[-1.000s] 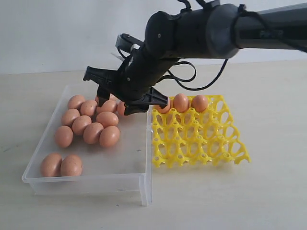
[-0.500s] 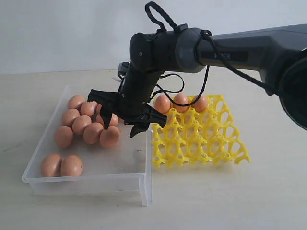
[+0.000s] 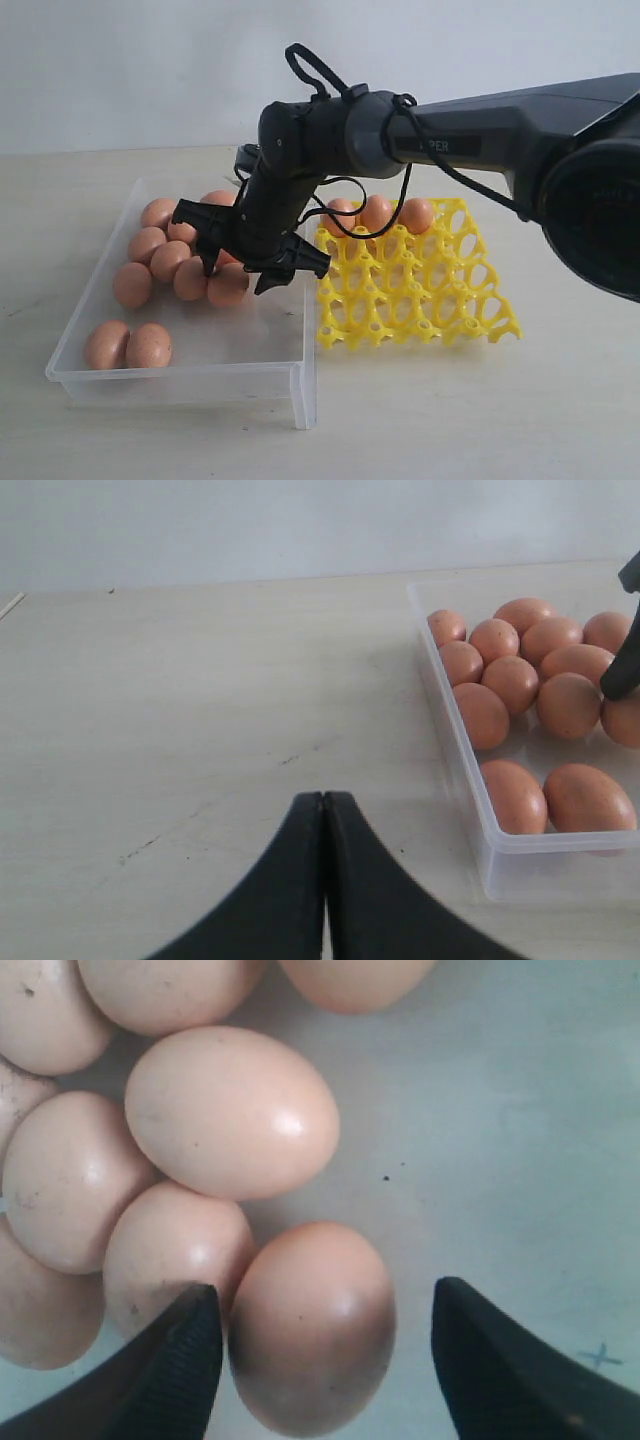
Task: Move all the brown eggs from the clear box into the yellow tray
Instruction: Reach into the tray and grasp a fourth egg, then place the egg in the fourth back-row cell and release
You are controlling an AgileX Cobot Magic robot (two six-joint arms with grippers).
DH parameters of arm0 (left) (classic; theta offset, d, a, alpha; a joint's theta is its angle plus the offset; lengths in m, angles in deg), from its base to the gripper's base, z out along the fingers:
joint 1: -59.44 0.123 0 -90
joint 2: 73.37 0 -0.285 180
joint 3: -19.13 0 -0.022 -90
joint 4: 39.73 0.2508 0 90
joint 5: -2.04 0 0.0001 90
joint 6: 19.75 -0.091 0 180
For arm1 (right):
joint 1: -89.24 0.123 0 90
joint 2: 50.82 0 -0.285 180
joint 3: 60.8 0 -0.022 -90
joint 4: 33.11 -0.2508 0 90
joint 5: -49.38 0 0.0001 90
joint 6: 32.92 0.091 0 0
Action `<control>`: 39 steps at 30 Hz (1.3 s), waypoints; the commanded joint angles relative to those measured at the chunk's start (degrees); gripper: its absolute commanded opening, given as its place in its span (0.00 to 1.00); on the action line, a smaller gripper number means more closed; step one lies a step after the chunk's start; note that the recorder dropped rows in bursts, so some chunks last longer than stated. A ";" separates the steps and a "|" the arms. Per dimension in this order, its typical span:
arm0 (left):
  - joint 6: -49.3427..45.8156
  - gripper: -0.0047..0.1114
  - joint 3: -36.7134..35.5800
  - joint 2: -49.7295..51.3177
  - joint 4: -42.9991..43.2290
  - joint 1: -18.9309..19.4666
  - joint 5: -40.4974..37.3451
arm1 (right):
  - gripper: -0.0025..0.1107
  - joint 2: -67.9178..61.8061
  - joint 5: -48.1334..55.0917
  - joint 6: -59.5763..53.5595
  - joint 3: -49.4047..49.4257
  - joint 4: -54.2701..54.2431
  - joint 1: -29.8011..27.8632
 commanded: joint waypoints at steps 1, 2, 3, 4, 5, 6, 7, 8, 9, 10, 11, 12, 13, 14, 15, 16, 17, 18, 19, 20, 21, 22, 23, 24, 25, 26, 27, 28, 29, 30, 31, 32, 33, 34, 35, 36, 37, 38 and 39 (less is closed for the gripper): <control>0.00 0.04 0.23 -0.13 -0.21 -0.27 0.48 | 0.49 -1.44 -0.90 -1.01 -2.30 -1.37 0.69; 0.00 0.04 0.23 -0.13 -0.21 -0.27 0.48 | 0.44 -1.58 -1.03 -1.01 -2.77 -1.50 0.69; 0.00 0.04 0.23 -0.13 -0.21 -0.27 0.48 | 0.36 -1.58 -1.03 -1.01 -2.91 -1.50 0.69; 0.00 0.04 0.23 -0.13 -0.21 -0.27 0.48 | 0.27 -1.46 -1.03 -1.01 -3.16 -1.50 0.69; 0.00 0.04 0.23 -0.13 -0.21 -0.27 0.48 | 0.18 -1.37 -0.92 -1.11 -3.29 -1.50 0.69; 0.00 0.04 0.23 -0.13 -0.21 -0.27 0.48 | 0.09 -1.03 -0.81 -1.46 -3.38 -1.50 0.69; 0.00 0.04 0.23 -0.13 -0.21 -0.27 0.48 | 0.02 -0.79 -0.56 -2.66 -3.38 -1.50 0.69; 0.00 0.04 0.23 -0.13 -0.21 -0.27 0.48 | 0.02 -0.50 -0.53 -3.96 -3.38 -1.50 0.69; 0.00 0.04 0.23 -0.13 -0.21 -0.27 0.48 | 0.02 -0.26 -0.36 -4.95 -3.38 -1.38 0.69; 0.00 0.04 0.23 -0.13 -0.21 -0.27 0.48 | 0.02 0.02 -0.04 -5.62 -3.38 -0.97 0.69; 0.00 0.04 0.23 -0.13 -0.21 -0.27 0.48 | 0.02 0.29 0.24 -5.88 -3.27 -0.62 0.69; 0.00 0.04 0.23 -0.13 -0.21 -0.27 0.48 | 0.02 0.84 0.55 -6.56 -3.27 0.57 0.69; 0.00 0.04 0.23 -0.13 -0.21 -0.27 0.48 | 0.02 1.41 0.55 -6.97 -3.09 1.53 0.69; 0.00 0.04 0.23 -0.13 -0.21 -0.27 0.48 | 0.02 2.21 0.19 -7.31 -2.84 3.49 0.69; 0.00 0.04 0.23 -0.13 -0.21 -0.27 0.48 | 0.02 3.77 -0.78 -7.47 -2.01 5.96 0.69; 0.00 0.04 0.23 -0.13 -0.21 -0.27 0.48 | 0.02 5.02 -1.69 -7.71 -1.29 8.54 0.69; 0.00 0.04 0.23 -0.13 -0.21 -0.27 0.48 | 0.02 8.21 -4.83 -8.69 1.16 13.24 0.57; 0.00 0.04 0.23 -0.13 -0.21 -0.27 0.48 | 0.02 10.43 -7.37 -9.35 3.29 15.48 0.19; 0.00 0.04 0.23 -0.13 -0.21 -0.27 0.48 | 0.02 15.32 -14.57 -10.09 8.38 19.34 -0.88; 0.00 0.04 0.23 -0.13 -0.21 -0.27 0.48 | 0.02 17.83 -18.47 -10.91 11.67 21.54 -1.57; 0.00 0.04 0.23 -0.13 -0.21 -0.27 0.48 | 0.02 22.35 -24.65 -11.32 18.38 25.71 -3.32; 0.00 0.04 0.23 -0.13 -0.21 -0.27 0.48 | 0.02 24.72 -27.43 -11.41 21.70 27.82 -4.54; 0.00 0.04 0.23 -0.13 -0.21 -0.27 0.48 | 0.02 26.85 -29.84 -11.41 24.90 30.17 -5.96; 0.00 0.04 0.23 -0.13 -0.21 -0.27 0.48 | 0.02 28.40 -31.38 -11.41 27.30 31.67 -7.20; 0.00 0.04 0.23 -0.13 -0.21 -0.27 0.48 | 0.02 30.15 -33.21 -11.67 30.06 33.11 -8.88; 0.00 0.04 0.23 -0.13 -0.21 -0.27 0.48 | 0.02 31.54 -34.75 -11.81 32.55 34.21 -10.58; 0.00 0.04 0.23 -0.13 -0.21 -0.27 0.48 | 0.02 32.69 -35.90 -11.81 34.33 35.07 -12.33; 0.00 0.04 0.23 -0.13 -0.21 -0.27 0.48 | 0.02 33.85 -37.89 -11.81 37.35 37.00 -14.68; 0.00 0.04 0.23 -0.13 -0.21 -0.27 0.48 | 0.02 34.23 -40.14 -11.81 39.59 38.15 -16.97; 0.00 0.04 0.23 -0.13 -0.21 -0.27 0.48 | 0.02 34.21 -43.86 -11.81 42.14 39.52 -19.80; 0.00 0.04 0.23 -0.13 -0.21 -0.27 0.48 | 0.02 33.99 -45.42 -11.81 43.00 39.57 -20.87; 0.00 0.04 0.23 -0.13 -0.21 -0.27 0.48 | 0.02 33.55 -47.42 -11.81 43.90 39.57 -22.31; 0.00 0.04 0.23 -0.13 -0.21 -0.27 0.48 | 0.02 33.13 -48.34 -11.81 44.26 39.57 -23.20; 0.00 0.04 0.23 -0.13 -0.21 -0.27 0.48 | 0.02 32.47 -48.99 -11.81 44.28 39.57 -24.03; 0.00 0.04 0.23 -0.13 -0.21 -0.27 0.48 | 0.02 31.40 -50.11 -11.81 44.39 39.57 -25.47; 0.00 0.04 0.23 -0.13 -0.21 -0.27 0.48 | 0.02 30.08 -51.15 -11.81 44.39 39.57 -26.36; 0.00 0.04 0.23 -0.13 -0.21 -0.27 0.48 | 0.02 28.93 -51.71 -11.81 44.39 39.71 -27.06; 0.00 0.04 0.23 -0.13 -0.21 -0.27 0.48 | 0.02 28.18 -51.85 -11.81 44.39 39.71 -27.38; 0.00 0.04 0.23 -0.13 -0.21 -0.27 0.48 | 0.02 27.44 -51.85 -11.81 44.39 39.71 -27.69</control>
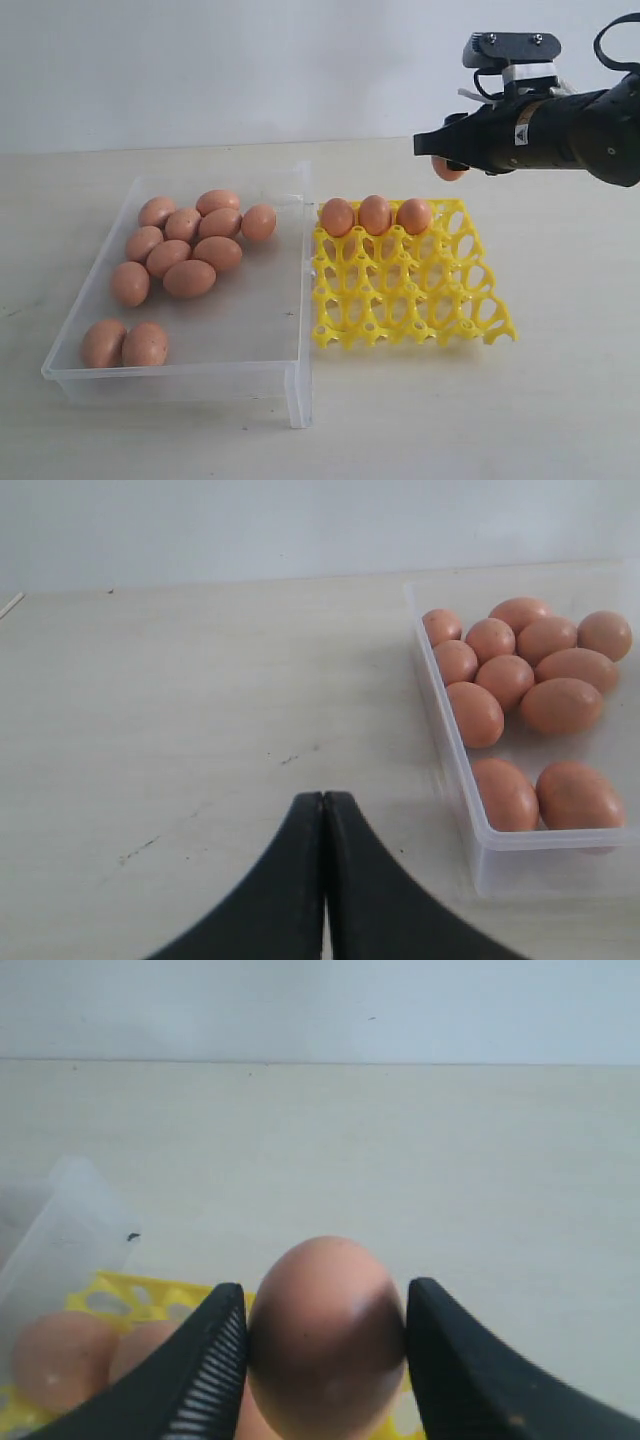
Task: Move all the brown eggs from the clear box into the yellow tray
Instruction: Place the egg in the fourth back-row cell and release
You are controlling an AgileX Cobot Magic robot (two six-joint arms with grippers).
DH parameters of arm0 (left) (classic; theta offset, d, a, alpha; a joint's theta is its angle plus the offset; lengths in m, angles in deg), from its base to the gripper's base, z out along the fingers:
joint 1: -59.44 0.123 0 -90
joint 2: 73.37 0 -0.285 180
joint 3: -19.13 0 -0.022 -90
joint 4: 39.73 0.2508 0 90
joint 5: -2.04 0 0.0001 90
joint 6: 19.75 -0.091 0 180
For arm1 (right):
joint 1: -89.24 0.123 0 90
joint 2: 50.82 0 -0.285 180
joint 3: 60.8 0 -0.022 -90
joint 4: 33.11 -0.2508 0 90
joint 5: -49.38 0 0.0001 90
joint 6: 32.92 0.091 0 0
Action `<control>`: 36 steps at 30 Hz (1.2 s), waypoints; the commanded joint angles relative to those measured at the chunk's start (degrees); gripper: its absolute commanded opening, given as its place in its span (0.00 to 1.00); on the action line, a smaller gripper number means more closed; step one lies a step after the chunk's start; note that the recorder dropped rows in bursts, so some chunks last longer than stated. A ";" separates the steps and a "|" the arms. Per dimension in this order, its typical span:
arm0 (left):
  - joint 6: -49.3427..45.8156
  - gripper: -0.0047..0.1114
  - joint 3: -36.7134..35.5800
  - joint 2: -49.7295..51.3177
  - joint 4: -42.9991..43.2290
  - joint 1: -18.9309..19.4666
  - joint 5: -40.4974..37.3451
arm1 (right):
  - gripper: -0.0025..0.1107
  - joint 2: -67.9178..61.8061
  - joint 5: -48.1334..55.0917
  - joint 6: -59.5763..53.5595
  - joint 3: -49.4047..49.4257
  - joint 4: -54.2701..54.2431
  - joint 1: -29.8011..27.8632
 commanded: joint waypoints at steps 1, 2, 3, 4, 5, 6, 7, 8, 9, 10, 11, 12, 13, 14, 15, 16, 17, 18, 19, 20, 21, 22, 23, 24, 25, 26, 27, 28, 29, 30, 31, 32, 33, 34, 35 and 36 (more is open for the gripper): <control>0.00 0.04 0.23 -0.13 -0.21 -0.27 0.48 | 0.02 -3.15 -2.44 -0.40 0.23 0.91 -1.69; 0.00 0.04 0.23 -0.13 -0.21 -0.27 0.48 | 0.02 -3.80 -2.54 -0.40 0.23 1.03 -1.87; 0.00 0.04 0.23 -0.13 -0.21 -0.27 0.48 | 0.02 -4.42 -2.78 -0.29 0.23 1.03 -1.87; 0.00 0.04 0.23 -0.13 -0.21 -0.27 0.48 | 0.02 -4.91 -3.28 -0.29 0.23 1.20 -2.01; 0.00 0.04 0.23 -0.13 -0.21 -0.27 0.48 | 0.02 -5.44 -3.66 -0.29 0.23 1.36 -2.01; 0.00 0.04 0.23 -0.13 -0.21 -0.27 0.48 | 0.02 -6.00 -3.82 -0.29 0.23 1.47 -2.01; 0.00 0.04 0.23 -0.13 -0.21 -0.27 0.48 | 0.02 -6.72 -3.85 -0.29 0.23 1.61 -2.01; 0.00 0.04 0.23 -0.13 -0.21 -0.27 0.48 | 0.02 -7.56 -3.94 -0.29 0.23 1.61 -2.01; 0.00 0.04 0.23 -0.13 -0.21 -0.27 0.48 | 0.02 -8.00 -4.17 -0.29 0.23 1.61 -2.01; 0.00 0.04 0.23 -0.13 -0.21 -0.27 0.48 | 0.02 -8.55 -5.02 -0.29 0.23 1.61 -2.01; 0.00 0.04 0.23 -0.13 -0.21 -0.27 0.48 | 0.02 -8.98 -5.79 -0.29 0.23 1.73 -2.16; 0.00 0.04 0.23 -0.13 -0.21 -0.27 0.48 | 0.02 -9.26 -6.04 -0.29 0.23 1.73 -2.25; 0.00 0.04 0.23 -0.13 -0.21 -0.27 0.48 | 0.02 -9.69 -6.18 -0.29 0.23 1.73 -2.25; 0.00 0.04 0.23 -0.13 -0.21 -0.27 0.48 | 0.03 -9.72 -6.46 -0.55 0.23 1.73 -2.37; 0.00 0.04 0.23 -0.13 -0.21 -0.27 0.48 | 0.05 -9.97 -6.74 -1.60 0.23 1.73 -2.37; 0.00 0.04 0.23 -0.13 -0.21 -0.27 0.48 | 0.09 -10.05 -7.08 -2.69 0.23 1.73 -2.37; 0.00 0.04 0.23 -0.13 -0.21 -0.27 0.48 | 0.13 -10.05 -7.09 -3.62 0.23 1.73 -2.37; 0.00 0.04 0.23 -0.13 -0.21 -0.27 0.48 | 0.17 -10.18 -7.21 -3.62 0.23 1.73 -2.37; 0.00 0.04 0.23 -0.13 -0.21 -0.27 0.48 | 0.25 -10.18 -7.21 -3.62 0.23 1.73 -2.37; 0.00 0.04 0.23 -0.13 -0.21 -0.27 0.48 | 0.30 -10.18 -7.21 -3.62 0.23 1.73 -2.37; 0.00 0.04 0.23 -0.13 -0.21 -0.27 0.48 | 0.37 -10.18 -7.11 -3.62 0.23 1.73 -2.37; 0.00 0.04 0.23 -0.13 -0.21 -0.27 0.48 | 0.43 -10.18 -6.99 -3.51 0.23 1.73 -2.37; 0.00 0.04 0.23 -0.13 -0.21 -0.27 0.48 | 0.49 -10.18 -6.78 -3.51 0.23 1.73 -2.37; 0.00 0.04 0.23 -0.13 -0.21 -0.27 0.48 | 0.54 -10.03 -6.16 -3.51 0.23 1.73 -2.37; 0.00 0.04 0.23 -0.13 -0.21 -0.27 0.48 | 0.57 -9.78 -5.36 -3.51 0.23 1.73 -2.37; 0.00 0.04 0.23 -0.13 -0.21 -0.27 0.48 | 0.59 -9.63 -4.72 -3.51 0.23 1.82 -2.37; 0.00 0.04 0.23 -0.13 -0.21 -0.27 0.48 | 0.59 -9.10 -3.96 -3.51 0.23 2.04 -2.37; 0.00 0.04 0.23 -0.13 -0.21 -0.27 0.48 | 0.59 -8.42 -3.08 -3.62 0.23 2.30 -2.37; 0.00 0.04 0.23 -0.13 -0.21 -0.27 0.48 | 0.59 -7.70 -2.22 -3.62 0.23 2.64 -2.37; 0.00 0.04 0.23 -0.13 -0.21 -0.27 0.48 | 0.59 -6.69 -1.34 -3.62 0.23 2.87 -2.37; 0.00 0.04 0.23 -0.13 -0.21 -0.27 0.48 | 0.59 -5.45 -0.43 -3.62 0.23 3.03 -2.37; 0.00 0.04 0.23 -0.13 -0.21 -0.27 0.48 | 0.59 -4.34 0.10 -3.62 0.23 3.12 -2.25; 0.00 0.04 0.23 -0.13 -0.21 -0.27 0.48 | 0.59 -2.71 0.83 -3.50 0.23 3.12 -1.70; 0.00 0.04 0.23 -0.13 -0.21 -0.27 0.48 | 0.59 -0.83 1.57 -3.50 0.23 3.12 -0.89; 0.00 0.04 0.23 -0.13 -0.21 -0.27 0.48 | 0.59 0.74 2.20 -2.73 0.23 3.12 0.00; 0.00 0.04 0.23 -0.13 -0.21 -0.27 0.48 | 0.59 2.66 2.87 -1.32 0.23 3.12 1.44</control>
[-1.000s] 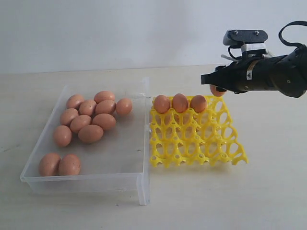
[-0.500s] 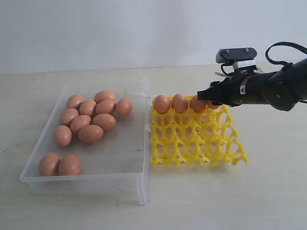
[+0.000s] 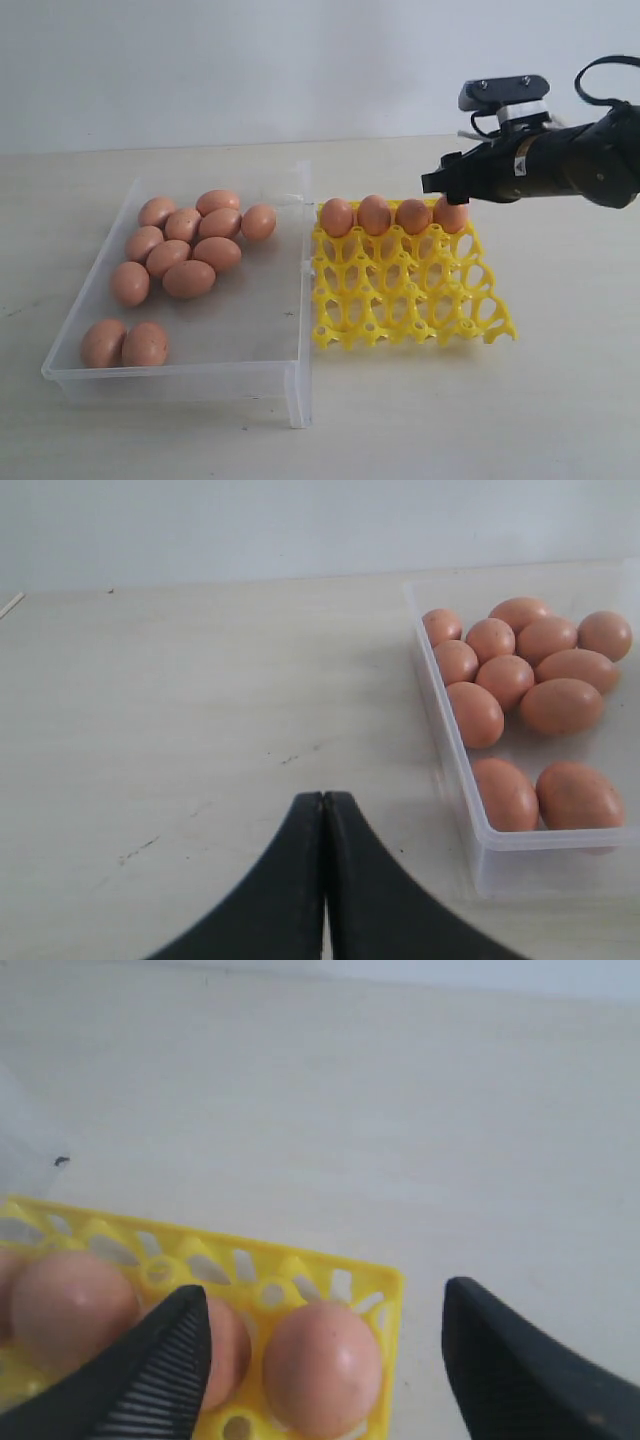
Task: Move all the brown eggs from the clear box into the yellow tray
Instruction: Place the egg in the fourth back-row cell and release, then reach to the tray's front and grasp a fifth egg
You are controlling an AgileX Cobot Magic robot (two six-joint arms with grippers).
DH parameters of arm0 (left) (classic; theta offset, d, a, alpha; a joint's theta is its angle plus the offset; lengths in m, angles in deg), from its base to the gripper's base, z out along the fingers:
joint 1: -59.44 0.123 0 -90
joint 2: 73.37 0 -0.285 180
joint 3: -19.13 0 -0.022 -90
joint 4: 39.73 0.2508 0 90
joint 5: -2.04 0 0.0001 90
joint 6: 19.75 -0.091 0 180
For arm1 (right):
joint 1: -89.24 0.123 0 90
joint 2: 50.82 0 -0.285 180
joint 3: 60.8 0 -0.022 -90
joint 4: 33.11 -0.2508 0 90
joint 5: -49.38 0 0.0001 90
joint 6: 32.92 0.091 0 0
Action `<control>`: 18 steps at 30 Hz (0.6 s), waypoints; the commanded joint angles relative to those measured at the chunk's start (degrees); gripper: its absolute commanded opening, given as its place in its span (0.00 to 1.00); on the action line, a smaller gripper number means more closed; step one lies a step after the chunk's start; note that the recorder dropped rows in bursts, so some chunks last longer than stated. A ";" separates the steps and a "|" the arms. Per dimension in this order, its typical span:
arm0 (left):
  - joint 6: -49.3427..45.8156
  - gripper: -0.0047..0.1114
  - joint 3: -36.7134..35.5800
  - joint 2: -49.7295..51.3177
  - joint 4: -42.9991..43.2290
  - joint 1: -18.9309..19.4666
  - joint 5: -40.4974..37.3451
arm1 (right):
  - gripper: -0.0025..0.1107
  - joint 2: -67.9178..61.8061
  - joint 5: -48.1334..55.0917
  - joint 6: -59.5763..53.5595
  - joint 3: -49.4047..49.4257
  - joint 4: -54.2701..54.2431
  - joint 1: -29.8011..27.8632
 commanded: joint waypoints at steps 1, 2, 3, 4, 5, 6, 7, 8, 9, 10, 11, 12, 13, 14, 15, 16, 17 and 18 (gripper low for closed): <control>0.00 0.04 0.23 -0.13 -0.21 -0.27 0.48 | 0.58 8.40 3.36 3.22 0.23 0.66 4.97; 0.00 0.04 0.23 -0.13 -0.21 -0.27 0.48 | 0.57 9.90 5.29 4.43 -0.19 0.66 7.08; 0.00 0.04 0.23 -0.13 -0.21 -0.27 0.48 | 0.56 11.03 7.86 4.83 -0.70 0.30 9.00; 0.00 0.04 0.23 -0.13 -0.21 -0.27 0.48 | 0.55 11.64 10.73 4.72 -1.49 -1.28 12.05; 0.00 0.04 0.23 -0.13 -0.21 -0.27 0.48 | 0.54 11.79 13.62 3.48 -2.44 -3.40 14.67; 0.00 0.04 0.23 -0.13 -0.21 -0.27 0.48 | 0.54 11.79 16.40 1.85 -3.63 -5.99 16.75; 0.00 0.04 0.23 -0.13 -0.21 -0.27 0.48 | 0.53 11.32 19.65 -0.71 -4.90 -9.78 19.25; 0.00 0.04 0.23 -0.13 -0.21 -0.27 0.48 | 0.53 10.57 22.52 -4.10 -6.24 -14.58 21.54; 0.00 0.04 0.23 -0.13 -0.21 -0.27 0.48 | 0.53 9.83 24.74 -7.35 -7.40 -19.00 23.20; 0.00 0.04 0.23 -0.13 -0.21 -0.27 0.48 | 0.53 8.65 27.54 -11.61 -9.07 -24.52 25.06; 0.00 0.04 0.23 -0.13 -0.21 -0.27 0.48 | 0.53 7.23 30.57 -15.42 -10.98 -29.56 26.63; 0.00 0.04 0.23 -0.13 -0.21 -0.27 0.48 | 0.54 5.60 33.12 -18.62 -12.66 -33.35 27.74; 0.00 0.04 0.23 -0.13 -0.21 -0.27 0.48 | 0.54 3.81 36.36 -21.14 -14.91 -37.20 28.96; 0.00 0.04 0.23 -0.13 -0.21 -0.27 0.48 | 0.54 1.91 39.47 -22.26 -17.30 -40.01 29.97; 0.00 0.04 0.23 -0.13 -0.21 -0.27 0.48 | 0.54 0.33 42.15 -22.26 -19.81 -41.64 30.81; 0.00 0.04 0.23 -0.13 -0.21 -0.27 0.48 | 0.54 -1.69 44.40 -22.26 -22.40 -43.31 31.61; 0.00 0.04 0.23 -0.13 -0.21 -0.27 0.48 | 0.54 -3.69 46.03 -22.26 -24.94 -43.94 32.29; 0.00 0.04 0.23 -0.13 -0.21 -0.27 0.48 | 0.54 -5.25 47.00 -22.26 -26.92 -44.05 32.78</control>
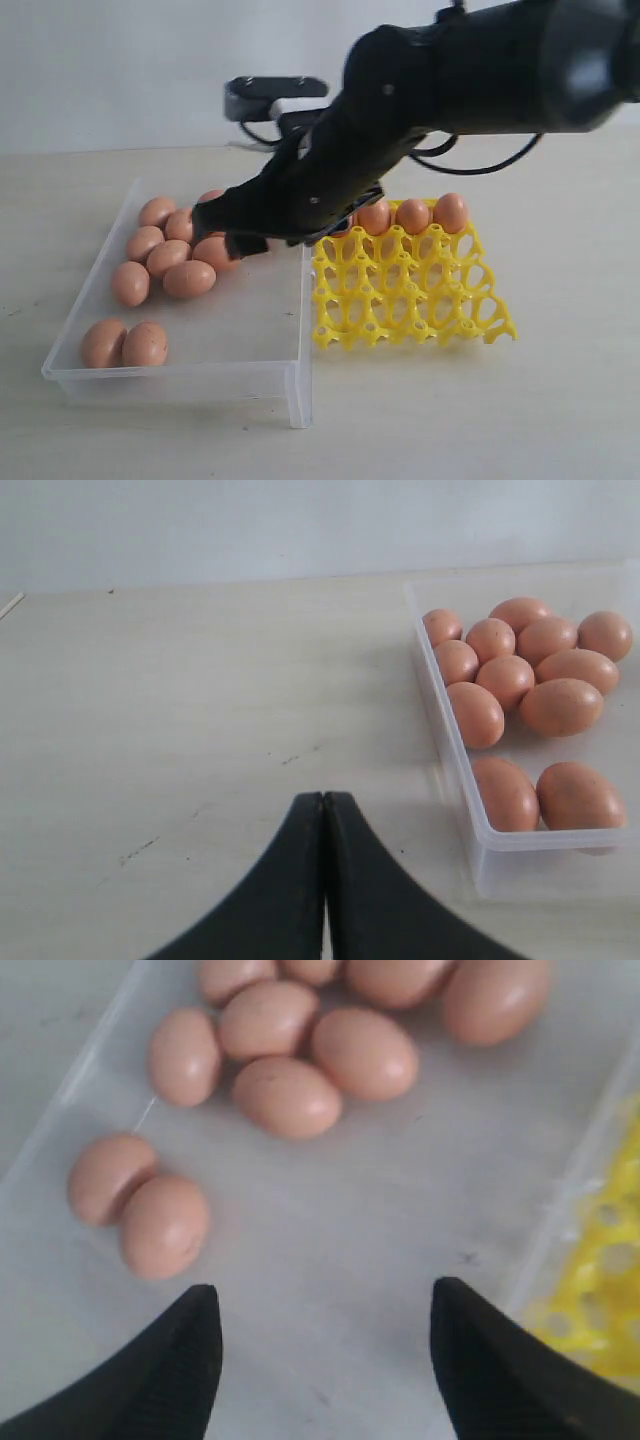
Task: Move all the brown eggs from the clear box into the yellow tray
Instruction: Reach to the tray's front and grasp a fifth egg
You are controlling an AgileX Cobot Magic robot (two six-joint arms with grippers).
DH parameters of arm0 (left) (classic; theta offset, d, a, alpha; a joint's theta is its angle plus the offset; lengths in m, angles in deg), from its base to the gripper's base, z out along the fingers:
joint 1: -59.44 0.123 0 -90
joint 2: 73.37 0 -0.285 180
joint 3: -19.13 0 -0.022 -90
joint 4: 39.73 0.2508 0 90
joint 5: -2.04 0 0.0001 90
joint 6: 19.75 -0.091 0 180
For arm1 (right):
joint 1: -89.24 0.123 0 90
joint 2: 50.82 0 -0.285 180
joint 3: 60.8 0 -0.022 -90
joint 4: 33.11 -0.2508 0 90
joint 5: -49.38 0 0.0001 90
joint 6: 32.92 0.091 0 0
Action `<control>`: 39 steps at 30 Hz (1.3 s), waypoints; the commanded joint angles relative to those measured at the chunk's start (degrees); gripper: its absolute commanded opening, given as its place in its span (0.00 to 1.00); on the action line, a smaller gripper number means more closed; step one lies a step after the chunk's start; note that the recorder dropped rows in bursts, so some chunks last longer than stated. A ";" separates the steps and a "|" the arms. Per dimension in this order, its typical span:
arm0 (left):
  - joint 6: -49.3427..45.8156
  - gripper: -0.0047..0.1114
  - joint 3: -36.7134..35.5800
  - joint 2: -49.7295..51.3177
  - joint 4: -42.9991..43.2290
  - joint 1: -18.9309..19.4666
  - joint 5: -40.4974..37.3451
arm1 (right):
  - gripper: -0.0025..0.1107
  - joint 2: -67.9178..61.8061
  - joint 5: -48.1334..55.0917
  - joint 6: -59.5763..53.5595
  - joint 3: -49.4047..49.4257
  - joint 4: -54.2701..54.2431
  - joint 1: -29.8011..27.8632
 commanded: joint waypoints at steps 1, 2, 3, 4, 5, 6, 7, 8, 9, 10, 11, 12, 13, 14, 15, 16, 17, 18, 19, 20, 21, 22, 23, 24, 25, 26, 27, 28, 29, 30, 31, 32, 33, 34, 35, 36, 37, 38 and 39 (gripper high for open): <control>0.00 0.04 0.23 -0.13 -0.21 -0.27 0.48 | 0.54 -8.02 7.87 -2.46 -10.30 -5.20 2.81; 0.00 0.04 0.23 -0.13 -0.21 -0.27 0.48 | 0.54 -9.91 8.96 -2.35 -12.83 -5.20 3.27; 0.00 0.04 0.23 -0.13 -0.21 -0.27 0.48 | 0.54 -11.45 10.23 -1.71 -14.92 -5.40 3.62; 0.00 0.04 0.23 -0.13 -0.21 -0.27 0.48 | 0.54 -13.39 11.98 -0.75 -17.66 -5.40 3.94; 0.00 0.04 0.23 -0.13 -0.21 -0.27 0.48 | 0.54 -15.24 14.12 -0.29 -20.35 -5.58 4.18; 0.00 0.04 0.23 -0.13 -0.21 -0.27 0.48 | 0.54 -17.14 16.09 -0.18 -23.00 -5.47 4.62; 0.00 0.04 0.23 -0.13 -0.21 -0.27 0.48 | 0.54 -18.82 18.13 -0.18 -25.47 -5.47 4.61; 0.00 0.04 0.23 -0.13 -0.21 -0.27 0.48 | 0.54 -20.52 19.75 0.29 -27.81 -5.37 5.01; 0.00 0.04 0.23 -0.13 -0.21 -0.27 0.48 | 0.54 -22.05 21.29 0.53 -30.05 -5.24 5.24; 0.00 0.04 0.23 -0.13 -0.21 -0.27 0.48 | 0.54 -23.19 22.48 0.86 -31.75 -5.24 5.35; 0.00 0.04 0.23 -0.13 -0.21 -0.27 0.48 | 0.54 -24.58 23.63 1.09 -33.76 -5.24 5.56; 0.00 0.04 0.23 -0.13 -0.21 -0.27 0.48 | 0.54 -25.76 24.73 1.21 -35.59 -5.24 5.95; 0.00 0.04 0.23 -0.13 -0.21 -0.27 0.48 | 0.54 -26.72 25.62 1.21 -36.96 -5.24 5.95; 0.00 0.04 0.23 -0.13 -0.21 -0.27 0.48 | 0.54 -27.83 26.74 1.43 -38.61 -5.24 6.30; 0.00 0.04 0.23 -0.13 -0.21 -0.27 0.48 | 0.54 -28.81 27.69 1.76 -40.04 -5.24 6.47; 0.00 0.04 0.23 -0.13 -0.21 -0.27 0.48 | 0.54 -29.73 28.45 1.75 -41.09 -5.00 6.61; 0.00 0.04 0.23 -0.13 -0.21 -0.27 0.48 | 0.54 -30.62 29.15 2.00 -42.28 -4.74 6.89; 0.00 0.04 0.23 -0.13 -0.21 -0.27 0.48 | 0.54 -31.40 29.81 2.17 -43.36 -4.32 7.18; 0.00 0.04 0.23 -0.13 -0.21 -0.27 0.48 | 0.54 -32.07 30.37 2.17 -44.33 -3.58 7.19; 0.00 0.04 0.23 -0.13 -0.21 -0.27 0.48 | 0.54 -32.75 30.96 2.17 -45.21 -3.10 7.19; 0.00 0.04 0.23 -0.13 -0.21 -0.27 0.48 | 0.54 -33.45 31.45 2.17 -45.96 -2.50 7.28; 0.00 0.04 0.23 -0.13 -0.21 -0.27 0.48 | 0.54 -33.99 31.84 2.17 -46.48 -1.76 7.41; 0.00 0.04 0.23 -0.13 -0.21 -0.27 0.48 | 0.54 -34.57 32.08 2.17 -47.04 -0.80 7.54; 0.00 0.04 0.23 -0.13 -0.21 -0.27 0.48 | 0.54 -35.00 32.08 2.17 -47.40 -0.50 7.54; 0.00 0.04 0.23 -0.13 -0.21 -0.27 0.48 | 0.54 -35.41 32.20 2.17 -47.77 -0.37 7.54; 0.00 0.04 0.23 -0.13 -0.21 -0.27 0.48 | 0.54 -35.99 31.95 2.17 -48.02 -0.37 7.54; 0.00 0.04 0.23 -0.13 -0.21 -0.27 0.48 | 0.54 -36.37 31.84 2.17 -48.42 -0.37 7.54; 0.00 0.04 0.23 -0.13 -0.21 -0.27 0.48 | 0.54 -36.86 31.72 2.17 -48.84 -0.37 7.54; 0.00 0.04 0.23 -0.13 -0.21 -0.27 0.48 | 0.54 -37.41 31.72 2.17 -49.38 -0.37 7.54; 0.00 0.04 0.23 -0.13 -0.21 -0.27 0.48 | 0.54 -37.84 31.61 2.17 -49.81 -0.37 7.54; 0.00 0.04 0.23 -0.13 -0.21 -0.27 0.48 | 0.54 -38.06 31.63 2.17 -50.16 -0.37 7.54; 0.00 0.04 0.23 -0.13 -0.21 -0.27 0.48 | 0.53 -38.35 31.63 2.17 -50.62 -0.37 7.54; 0.00 0.04 0.23 -0.13 -0.21 -0.27 0.48 | 0.52 -38.46 31.63 2.17 -50.77 -0.37 7.54; 0.00 0.04 0.23 -0.13 -0.21 -0.27 0.48 | 0.49 -38.46 31.63 2.17 -50.77 -0.37 7.54; 0.00 0.04 0.23 -0.13 -0.21 -0.27 0.48 | 0.44 -38.46 31.63 2.17 -50.77 -0.37 7.54; 0.00 0.04 0.23 -0.13 -0.21 -0.27 0.48 | 0.40 -38.46 31.86 1.76 -50.77 -0.37 7.54; 0.00 0.04 0.23 -0.13 -0.21 -0.27 0.48 | 0.33 -38.46 32.17 0.43 -50.77 -0.34 7.54; 0.00 0.04 0.23 -0.13 -0.21 -0.27 0.48 | 0.25 -38.46 32.62 -1.12 -50.77 -0.34 7.54; 0.00 0.04 0.23 -0.13 -0.21 -0.27 0.48 | 0.19 -38.46 33.00 -2.52 -50.77 -0.34 7.54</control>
